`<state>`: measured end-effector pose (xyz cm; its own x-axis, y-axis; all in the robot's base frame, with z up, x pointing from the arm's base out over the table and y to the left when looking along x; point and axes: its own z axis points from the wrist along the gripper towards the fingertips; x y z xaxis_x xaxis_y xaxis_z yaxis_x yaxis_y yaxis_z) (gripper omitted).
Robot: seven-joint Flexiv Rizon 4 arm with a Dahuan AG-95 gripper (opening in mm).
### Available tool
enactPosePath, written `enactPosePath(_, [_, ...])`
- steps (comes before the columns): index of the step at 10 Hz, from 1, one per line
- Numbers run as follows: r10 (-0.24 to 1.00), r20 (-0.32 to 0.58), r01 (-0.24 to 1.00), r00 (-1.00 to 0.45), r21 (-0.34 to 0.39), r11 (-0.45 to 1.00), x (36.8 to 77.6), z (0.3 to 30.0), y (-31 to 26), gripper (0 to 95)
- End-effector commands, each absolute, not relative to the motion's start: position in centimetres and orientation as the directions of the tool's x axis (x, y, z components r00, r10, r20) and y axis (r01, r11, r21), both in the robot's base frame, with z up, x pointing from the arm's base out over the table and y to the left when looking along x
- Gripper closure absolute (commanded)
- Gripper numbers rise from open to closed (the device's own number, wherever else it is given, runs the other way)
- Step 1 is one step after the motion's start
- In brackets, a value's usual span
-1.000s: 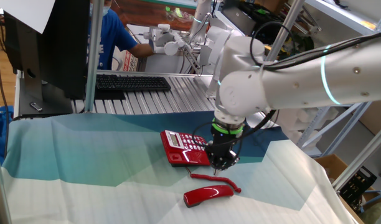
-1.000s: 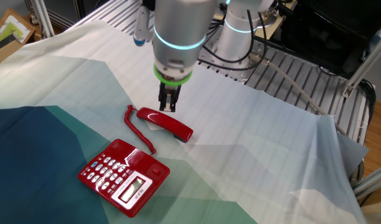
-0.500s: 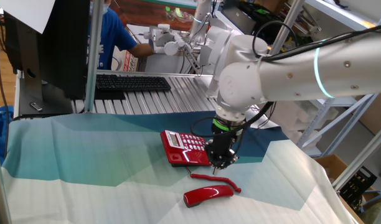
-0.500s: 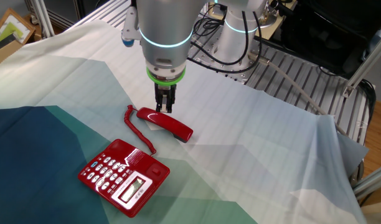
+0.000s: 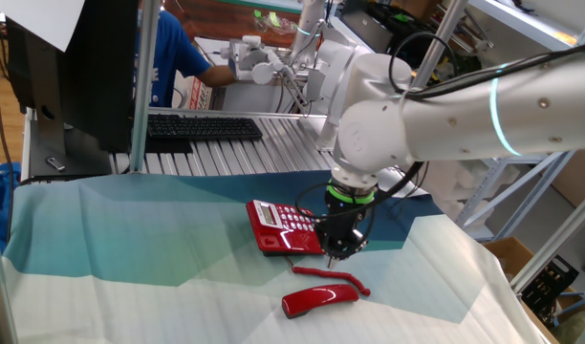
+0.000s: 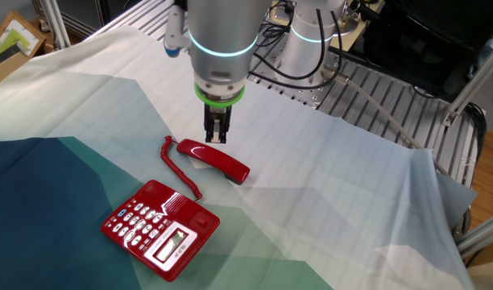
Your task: Place the handset of the telephone on the corresponding phone cradle
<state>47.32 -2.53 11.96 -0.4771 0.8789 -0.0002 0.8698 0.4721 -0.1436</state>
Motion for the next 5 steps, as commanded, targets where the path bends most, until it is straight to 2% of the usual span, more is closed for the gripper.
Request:
enactPosePath(1, [0.908,-0.019,0.905,-0.418,-0.102,0.414,47.50,11.95,-2.53,95.0])
enactPosePath(2, [0.946,0.008,0.943,-0.323,-0.081,0.323,47.50,11.95,-2.53,95.0])
enactPosePath(3, [0.983,0.026,0.979,-0.182,-0.089,0.183,47.50,11.95,-2.53,95.0])
enactPosePath(5, [0.999,0.010,0.989,-0.034,-0.140,0.035,47.50,11.95,-2.53,95.0])
